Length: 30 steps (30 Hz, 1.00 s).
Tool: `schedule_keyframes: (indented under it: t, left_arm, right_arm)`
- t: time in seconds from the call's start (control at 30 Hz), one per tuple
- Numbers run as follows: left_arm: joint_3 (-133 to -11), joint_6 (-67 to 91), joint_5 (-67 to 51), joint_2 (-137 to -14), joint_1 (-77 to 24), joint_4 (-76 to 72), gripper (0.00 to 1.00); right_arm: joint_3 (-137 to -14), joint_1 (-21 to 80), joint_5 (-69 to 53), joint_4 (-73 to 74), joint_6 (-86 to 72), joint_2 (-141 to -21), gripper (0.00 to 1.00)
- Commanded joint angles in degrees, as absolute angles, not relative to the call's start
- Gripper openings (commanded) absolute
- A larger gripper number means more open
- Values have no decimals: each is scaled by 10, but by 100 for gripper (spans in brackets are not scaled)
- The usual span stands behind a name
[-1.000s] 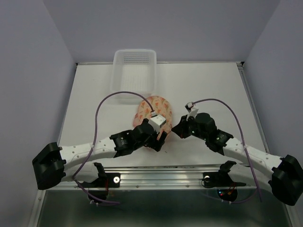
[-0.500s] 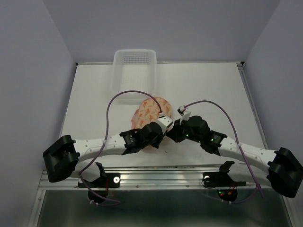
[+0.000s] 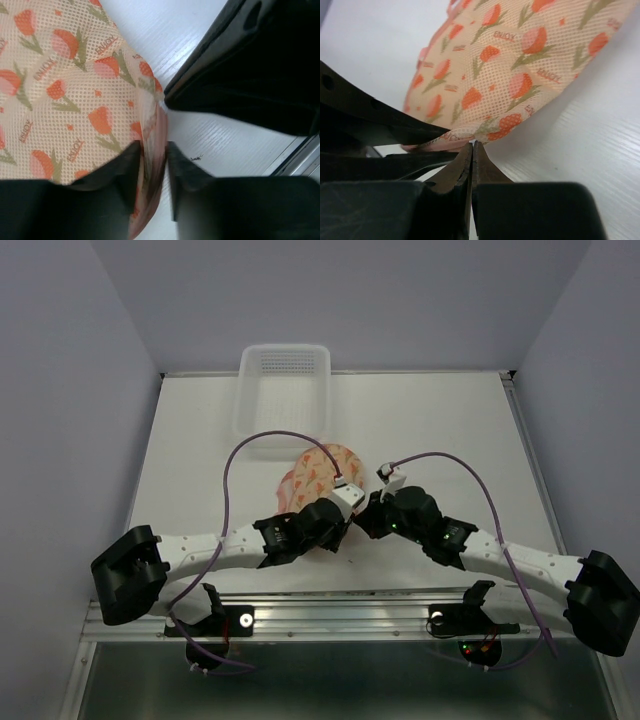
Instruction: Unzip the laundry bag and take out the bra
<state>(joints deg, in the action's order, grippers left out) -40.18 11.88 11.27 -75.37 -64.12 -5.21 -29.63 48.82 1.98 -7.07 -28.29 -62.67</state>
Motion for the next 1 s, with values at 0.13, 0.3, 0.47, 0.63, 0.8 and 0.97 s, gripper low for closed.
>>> schedule_keyframes:
  t: [0.13,0.3,0.47,0.63,0.8,0.97]
  left_arm:
    - [-412,145,133,-766,-642,-81,79]
    - [-454,183,184,-776,-640,-46,91]
    - [-496,242,221,-745,-607,-1,99]
    - [-530,287,153,-700,-512,67,99]
    - [-582,278,142,-669,-380,160,99]
    - [-591,222,76,-635,-257,192,99]
  right_arm:
    - [-298,472,66,-52,-233,-617,1]
    - [-287,472,69,-51,-239,-610,17]
    - [-296,472,106,-25,-236,-597,60]
    - [-351,472,148,51,-213,-594,77]
    - [-449,472,134,91,-179,-663,88]
    - [-551,530,169,81,-151,-797,89]
